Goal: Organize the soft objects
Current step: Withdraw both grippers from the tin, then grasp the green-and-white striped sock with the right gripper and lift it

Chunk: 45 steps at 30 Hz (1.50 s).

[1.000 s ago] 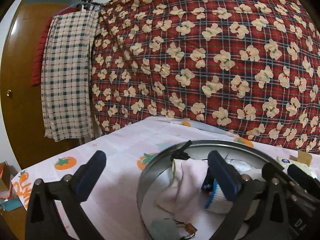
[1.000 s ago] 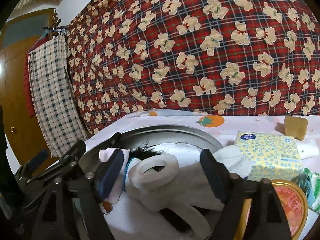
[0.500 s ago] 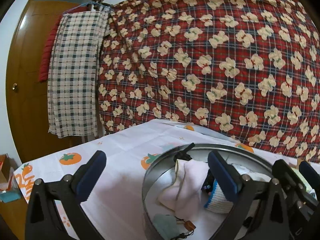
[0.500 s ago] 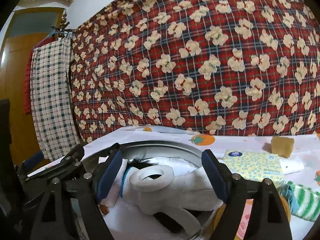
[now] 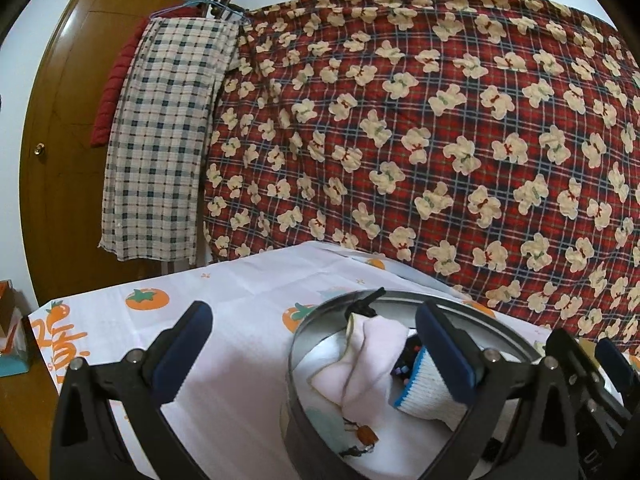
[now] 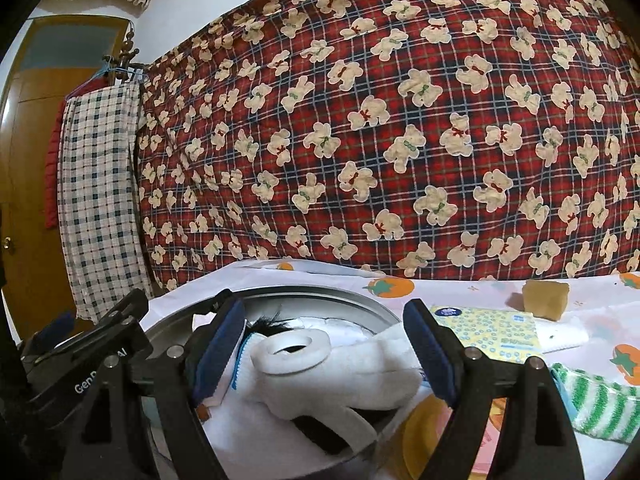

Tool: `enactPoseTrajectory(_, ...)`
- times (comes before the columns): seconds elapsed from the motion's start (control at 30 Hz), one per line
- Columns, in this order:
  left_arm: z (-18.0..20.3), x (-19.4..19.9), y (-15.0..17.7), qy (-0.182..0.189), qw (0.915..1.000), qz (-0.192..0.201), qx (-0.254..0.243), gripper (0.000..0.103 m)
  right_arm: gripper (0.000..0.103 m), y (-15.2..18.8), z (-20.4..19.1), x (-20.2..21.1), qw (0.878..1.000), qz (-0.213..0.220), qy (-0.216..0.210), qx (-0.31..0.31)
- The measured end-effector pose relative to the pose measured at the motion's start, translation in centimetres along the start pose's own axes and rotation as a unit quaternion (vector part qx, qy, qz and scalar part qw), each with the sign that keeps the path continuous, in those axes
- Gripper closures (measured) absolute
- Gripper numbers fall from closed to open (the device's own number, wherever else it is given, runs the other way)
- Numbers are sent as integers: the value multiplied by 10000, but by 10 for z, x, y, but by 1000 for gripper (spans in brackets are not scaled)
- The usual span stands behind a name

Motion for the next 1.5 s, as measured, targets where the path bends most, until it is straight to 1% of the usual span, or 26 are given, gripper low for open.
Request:
enactPoseTrajectory(0.3, 21, 10, 6, 210, 9995, -93, -206, 0, 20, 3, 16, 9, 9998, -33, 146, 95)
enactPoseTrajectory(0.5, 44, 16, 12, 588, 9971, -210, -428, 0, 20, 4, 39, 17, 9993, -96, 326, 165)
enactPoseTrajectory(0.63, 63, 23, 17, 730, 9952, -250, -601, 0, 20, 5, 60, 23, 9986, -113, 462, 215)
enactPoseTrajectory(0.73, 79, 29, 22, 905, 9927, -275, -753, 0, 20, 5, 77, 26, 9978, -155, 600, 227)
enactPoseTrajectory(0.8, 92, 35, 25, 1086, 9898, -270, -884, 0, 20, 6, 91, 29, 9971, -188, 704, 228)
enactPoseTrajectory(1.0, 123, 46, 32, 1566, 9820, -274, -1018, 0, 20, 6, 131, 35, 9949, -305, 947, 189)
enactPoseTrajectory(1.13, 145, 51, 38, 1875, 9741, -331, -1216, 0, 20, 7, 161, 40, 9928, -343, 1134, 183)
enactPoseTrajectory(1.23, 158, 54, 41, 2106, 9686, -369, -1268, 0, 20, 8, 182, 43, 9909, -371, 1274, 205)
enactPoseTrajectory(1.33, 173, 55, 46, 2334, 9622, -492, -1315, 0, 20, 9, 206, 44, 9881, -448, 1447, 267)
enactPoseTrajectory(1.47, 191, 57, 51, 2542, 9547, -585, -1431, 0, 20, 12, 233, 37, 9823, -836, 1608, 479)
enactPoseTrajectory(1.5, 196, 58, 53, 2598, 9526, -593, -1464, 0, 20, 13, 240, 33, 9806, -1007, 1594, 529)
Point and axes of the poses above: each gripper's, at about its wrist camera, not at the fingertips, and x roughly against the way its jaws point, z to its right, y to its underside, the point moved 2 cm from there along -x, roughly the way its jaws point, and after that the axes turned 12 degrees about y, right-handed, at the moved point
